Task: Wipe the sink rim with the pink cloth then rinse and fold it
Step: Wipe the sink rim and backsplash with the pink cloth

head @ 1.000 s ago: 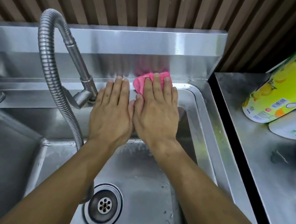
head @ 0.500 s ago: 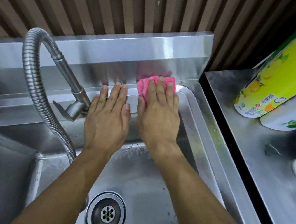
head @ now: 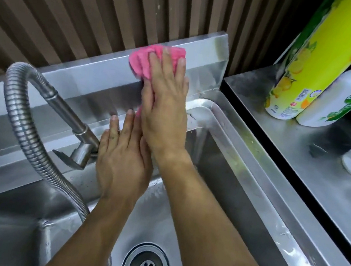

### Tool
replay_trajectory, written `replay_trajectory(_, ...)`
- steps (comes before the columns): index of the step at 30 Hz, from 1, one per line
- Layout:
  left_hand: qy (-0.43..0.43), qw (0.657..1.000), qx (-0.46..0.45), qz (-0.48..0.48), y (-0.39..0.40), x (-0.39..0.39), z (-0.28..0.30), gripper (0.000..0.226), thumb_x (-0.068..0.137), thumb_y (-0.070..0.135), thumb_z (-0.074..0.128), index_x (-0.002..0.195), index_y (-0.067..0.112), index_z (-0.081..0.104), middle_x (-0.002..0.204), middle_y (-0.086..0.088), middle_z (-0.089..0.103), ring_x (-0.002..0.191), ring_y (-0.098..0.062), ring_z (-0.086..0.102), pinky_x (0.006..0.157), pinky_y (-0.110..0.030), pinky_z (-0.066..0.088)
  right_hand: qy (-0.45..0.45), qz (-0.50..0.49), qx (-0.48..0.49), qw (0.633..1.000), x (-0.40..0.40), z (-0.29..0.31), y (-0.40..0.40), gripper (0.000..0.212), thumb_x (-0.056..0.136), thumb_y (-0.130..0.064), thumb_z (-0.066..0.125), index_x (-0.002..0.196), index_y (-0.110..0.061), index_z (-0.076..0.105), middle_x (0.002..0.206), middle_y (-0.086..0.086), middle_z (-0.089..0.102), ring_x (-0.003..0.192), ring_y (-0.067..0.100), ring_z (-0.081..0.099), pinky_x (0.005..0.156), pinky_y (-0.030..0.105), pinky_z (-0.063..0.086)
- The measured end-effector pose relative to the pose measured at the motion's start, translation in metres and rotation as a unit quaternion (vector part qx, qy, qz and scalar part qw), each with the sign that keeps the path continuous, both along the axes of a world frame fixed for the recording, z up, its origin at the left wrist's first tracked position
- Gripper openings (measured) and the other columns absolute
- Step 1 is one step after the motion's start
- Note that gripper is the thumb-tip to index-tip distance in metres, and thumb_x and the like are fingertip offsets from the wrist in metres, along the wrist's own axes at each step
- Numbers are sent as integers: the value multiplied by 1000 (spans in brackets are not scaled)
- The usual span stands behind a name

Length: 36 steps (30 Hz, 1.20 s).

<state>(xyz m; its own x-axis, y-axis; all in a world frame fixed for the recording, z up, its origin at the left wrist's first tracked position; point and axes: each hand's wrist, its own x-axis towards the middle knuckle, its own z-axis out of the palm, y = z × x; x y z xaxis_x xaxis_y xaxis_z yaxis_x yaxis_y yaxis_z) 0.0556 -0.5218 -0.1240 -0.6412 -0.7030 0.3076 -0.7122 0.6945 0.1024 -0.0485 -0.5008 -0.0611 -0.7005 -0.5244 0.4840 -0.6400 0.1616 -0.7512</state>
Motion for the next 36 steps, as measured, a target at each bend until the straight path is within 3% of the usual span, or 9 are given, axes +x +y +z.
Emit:
replay_trajectory(6, 38, 999, 7, -3, 5, 0, 4, 59, 108, 36, 16, 159, 14, 35, 166, -3, 32, 155, -31, 25, 125, -42, 17, -98, -104, -87, 986, -45, 1, 13, 46, 111, -16, 43, 157, -14, 42, 167, 5, 33, 160, 22, 13, 131, 43, 13)
replay_trajectory(9, 36, 999, 6, -1, 4, -1, 5, 59, 108, 36, 16, 159, 13, 36, 165, -4, 34, 154, -32, 27, 124, -43, 18, -148, -110, -101, 978, -38, 10, 20, 46, 110, -26, 41, 156, -19, 44, 144, 1, 59, 135, 25, 53, 120, 54, 38)
replay_trajectory(11, 34, 999, 7, 0, 4, -2, 5, 59, 108, 36, 16, 159, 13, 36, 165, -4, 34, 154, -32, 27, 123, -44, 20, -133, -119, -76, 981, -27, 11, 33, 45, 108, -26, 41, 152, -21, 50, 119, -2, 66, 107, 25, 61, 104, 58, 50)
replay_trajectory(13, 35, 999, 9, -3, 4, -2, 5, 59, 108, 35, 16, 159, 13, 36, 165, -4, 33, 154, -33, 26, 123, -45, 20, -44, -98, 6, 994, -15, 3, 45, 38, 105, -15, 45, 140, -18, 60, 122, 3, 70, 112, 31, 65, 95, 49, 55)
replay_trajectory(15, 33, 999, 7, -2, 3, -2, 3, 59, 108, 35, 17, 159, 13, 36, 166, -5, 33, 154, -33, 26, 123, -45, 21, 74, -57, 120, 988, -5, -13, 47, 36, 101, -12, 46, 131, -15, 64, 132, 3, 66, 128, 32, 57, 102, 47, 50)
replay_trajectory(18, 29, 1000, 7, 0, 3, -1, 3, 58, 108, 34, 17, 159, 13, 35, 166, -5, 32, 155, -32, 25, 123, -46, 20, 161, -18, 265, 951, 6, -41, 44, 57, 103, -34, 29, 149, -9, 52, 157, 12, 49, 153, 36, 31, 127, 51, 19)
replay_trajectory(24, 23, 1000, 18, -2, 4, 0, 4, 60, 108, 36, 13, 161, 14, 31, 168, -2, 27, 157, -30, 20, 125, -44, 15, 138, -81, 432, 887, -21, -23, 44, 59, 110, -23, 21, 163, -2, 5, 172, 20, 5, 160, 37, -1, 128, 47, -4)
replay_trajectory(30, 30, 999, 21, 2, 5, 0, 5, 61, 108, 37, 12, 160, 13, 32, 168, -2, 27, 157, -30, 19, 126, -45, 15, 61, -153, 480, 862, -41, -7, 31, 65, 107, -21, 28, 161, 5, 3, 170, 27, 3, 158, 43, 1, 130, 50, 1)
replay_trajectory(36, 27, 1000, 15, 1, 6, 0, 6, 59, 108, 35, 14, 160, 13, 33, 167, -3, 29, 156, -31, 21, 125, -45, 17, 5, -192, 443, 876, -62, 1, 31, 64, 104, -18, 37, 159, 7, 16, 164, 28, 26, 155, 43, 20, 129, 49, 12)
